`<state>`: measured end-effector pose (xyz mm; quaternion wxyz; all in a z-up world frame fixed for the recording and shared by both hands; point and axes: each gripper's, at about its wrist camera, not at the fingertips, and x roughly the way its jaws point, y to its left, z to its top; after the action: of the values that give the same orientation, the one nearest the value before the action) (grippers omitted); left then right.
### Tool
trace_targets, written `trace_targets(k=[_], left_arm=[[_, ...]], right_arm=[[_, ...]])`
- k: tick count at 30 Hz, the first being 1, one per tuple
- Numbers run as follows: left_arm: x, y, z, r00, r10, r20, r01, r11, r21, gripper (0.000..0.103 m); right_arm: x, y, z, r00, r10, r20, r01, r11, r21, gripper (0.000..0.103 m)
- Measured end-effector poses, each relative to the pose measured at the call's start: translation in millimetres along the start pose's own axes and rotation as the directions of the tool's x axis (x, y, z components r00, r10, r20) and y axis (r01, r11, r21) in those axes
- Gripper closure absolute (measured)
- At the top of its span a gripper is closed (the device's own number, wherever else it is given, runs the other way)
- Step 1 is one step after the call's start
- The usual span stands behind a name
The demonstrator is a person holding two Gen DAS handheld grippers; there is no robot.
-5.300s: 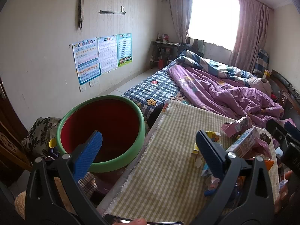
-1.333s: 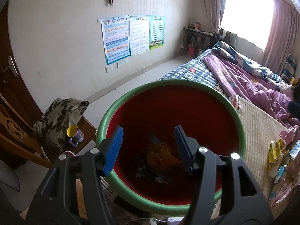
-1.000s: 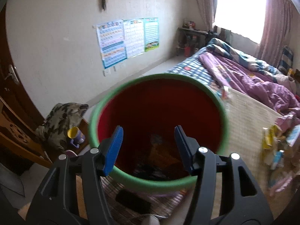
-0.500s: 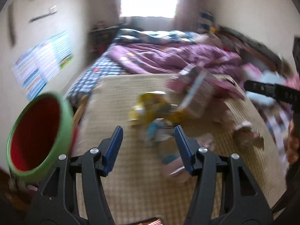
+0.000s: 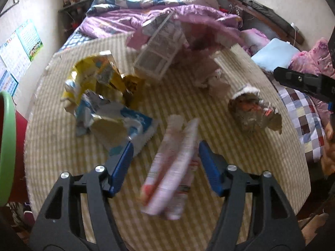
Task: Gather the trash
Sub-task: 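Move both tools back to the mat toward the remaining wrappers, then grasp the white POCKY wrapper with the left gripper while the right grasps crumpled foil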
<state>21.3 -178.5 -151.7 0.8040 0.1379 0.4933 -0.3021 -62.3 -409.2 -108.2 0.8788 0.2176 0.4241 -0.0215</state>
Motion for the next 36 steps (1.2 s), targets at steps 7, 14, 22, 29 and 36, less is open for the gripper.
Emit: trace_targets(k=[7,14,22,29,36], left_arm=[[3,-8,-8,0.998,-0.063,-0.030,0.061,0.997,-0.041,0.062],[-18,1,-14,0.998,-0.061,0.020,0.063,0.994,-0.090,0.064],[-18,8,-16,1.000,-0.020,0.022,0.023,0.990,-0.140,0.063],[-29,14,-23,0.999,-0.020,0.026,0.024,0.986,-0.164,0.060],[-16,18,-29,0.999,-0.030,-0.016,0.027,0.983,-0.184,0.061]], right_arm=[[10,1,-8,0.999,0.019,-0.046,-0.018,1.000,0.020,0.049],[11,-2,-9,0.998,0.011,-0.058,-0.009,0.999,0.030,0.049],[20,-1,-9,0.996,0.025,-0.090,-0.020,0.998,0.051,0.049],[31,1,-13,0.991,0.036,-0.128,-0.029,0.998,0.054,0.049],[44,-1,-18,0.981,0.079,-0.175,-0.066,0.995,0.079,0.048]])
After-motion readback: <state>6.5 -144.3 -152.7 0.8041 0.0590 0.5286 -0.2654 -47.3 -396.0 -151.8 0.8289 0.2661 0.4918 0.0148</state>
